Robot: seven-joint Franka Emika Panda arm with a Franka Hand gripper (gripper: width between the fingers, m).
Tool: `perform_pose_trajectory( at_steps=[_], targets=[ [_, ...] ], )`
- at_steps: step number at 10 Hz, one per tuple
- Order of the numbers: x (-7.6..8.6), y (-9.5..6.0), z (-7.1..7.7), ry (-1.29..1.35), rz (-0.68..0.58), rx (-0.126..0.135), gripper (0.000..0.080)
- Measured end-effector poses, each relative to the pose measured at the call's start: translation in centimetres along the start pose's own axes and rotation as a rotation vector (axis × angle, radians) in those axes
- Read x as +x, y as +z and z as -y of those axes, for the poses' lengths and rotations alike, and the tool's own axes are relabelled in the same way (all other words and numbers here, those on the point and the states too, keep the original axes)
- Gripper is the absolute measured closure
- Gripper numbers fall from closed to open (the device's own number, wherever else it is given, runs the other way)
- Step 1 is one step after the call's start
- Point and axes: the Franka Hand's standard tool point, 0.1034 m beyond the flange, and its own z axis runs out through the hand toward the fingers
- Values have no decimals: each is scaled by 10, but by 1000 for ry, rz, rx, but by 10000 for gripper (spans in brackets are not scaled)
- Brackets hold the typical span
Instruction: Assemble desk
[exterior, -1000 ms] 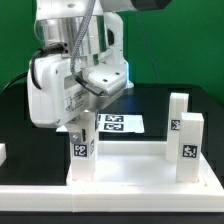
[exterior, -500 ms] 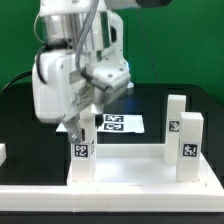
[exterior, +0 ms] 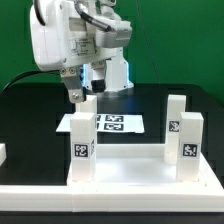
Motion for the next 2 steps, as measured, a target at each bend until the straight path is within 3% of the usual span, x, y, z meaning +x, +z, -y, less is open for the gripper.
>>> perform_pose_trajectory(
  at_steps=[2],
  targets=[
    [0,1,0,-1,-1,-1,150]
  ],
)
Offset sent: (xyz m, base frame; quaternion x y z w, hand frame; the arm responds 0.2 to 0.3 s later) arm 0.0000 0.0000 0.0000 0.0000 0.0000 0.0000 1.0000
